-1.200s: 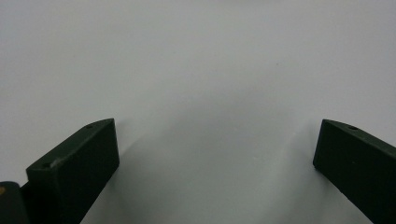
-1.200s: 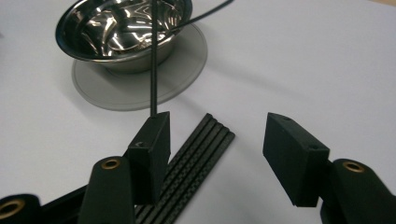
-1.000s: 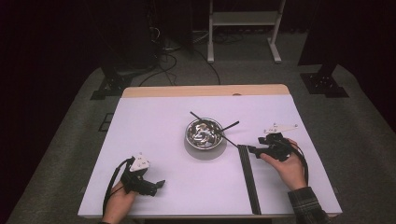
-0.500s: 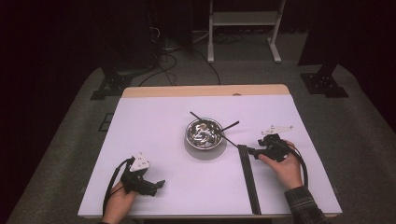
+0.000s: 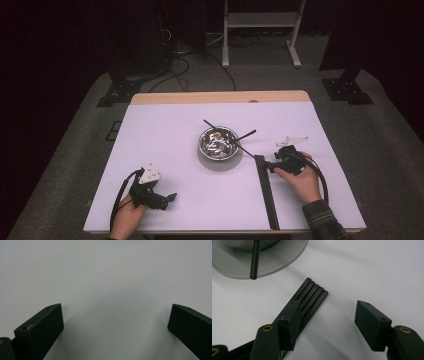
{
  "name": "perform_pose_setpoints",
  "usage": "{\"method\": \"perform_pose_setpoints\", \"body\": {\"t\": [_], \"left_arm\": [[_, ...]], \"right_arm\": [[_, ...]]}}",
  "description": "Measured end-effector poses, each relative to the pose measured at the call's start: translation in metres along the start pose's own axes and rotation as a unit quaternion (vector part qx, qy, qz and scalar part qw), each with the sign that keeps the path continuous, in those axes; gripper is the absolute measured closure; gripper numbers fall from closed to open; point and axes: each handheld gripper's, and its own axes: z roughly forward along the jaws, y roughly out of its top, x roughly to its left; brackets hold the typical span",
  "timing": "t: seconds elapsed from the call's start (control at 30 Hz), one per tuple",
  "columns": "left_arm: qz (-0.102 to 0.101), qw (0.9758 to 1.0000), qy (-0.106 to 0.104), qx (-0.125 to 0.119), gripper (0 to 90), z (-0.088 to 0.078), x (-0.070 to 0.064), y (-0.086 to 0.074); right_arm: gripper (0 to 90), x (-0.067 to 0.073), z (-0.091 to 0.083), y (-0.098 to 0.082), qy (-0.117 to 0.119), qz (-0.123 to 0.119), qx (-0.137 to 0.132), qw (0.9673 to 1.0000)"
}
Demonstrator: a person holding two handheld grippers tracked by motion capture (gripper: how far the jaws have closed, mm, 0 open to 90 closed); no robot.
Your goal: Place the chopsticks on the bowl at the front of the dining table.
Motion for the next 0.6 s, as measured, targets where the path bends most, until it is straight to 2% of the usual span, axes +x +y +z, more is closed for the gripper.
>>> {"method": "perform_pose_setpoints", "body": {"t": [0.6], "left_arm": [[0.000, 1.0000, 0.000, 0.000, 0.0, 0.0000, 0.0000, 0.0000]], "right_arm": [[36.9, 0.0004, 0.0023, -0.0010, 0.000, -0.002, 0.006, 1.0000]]}}
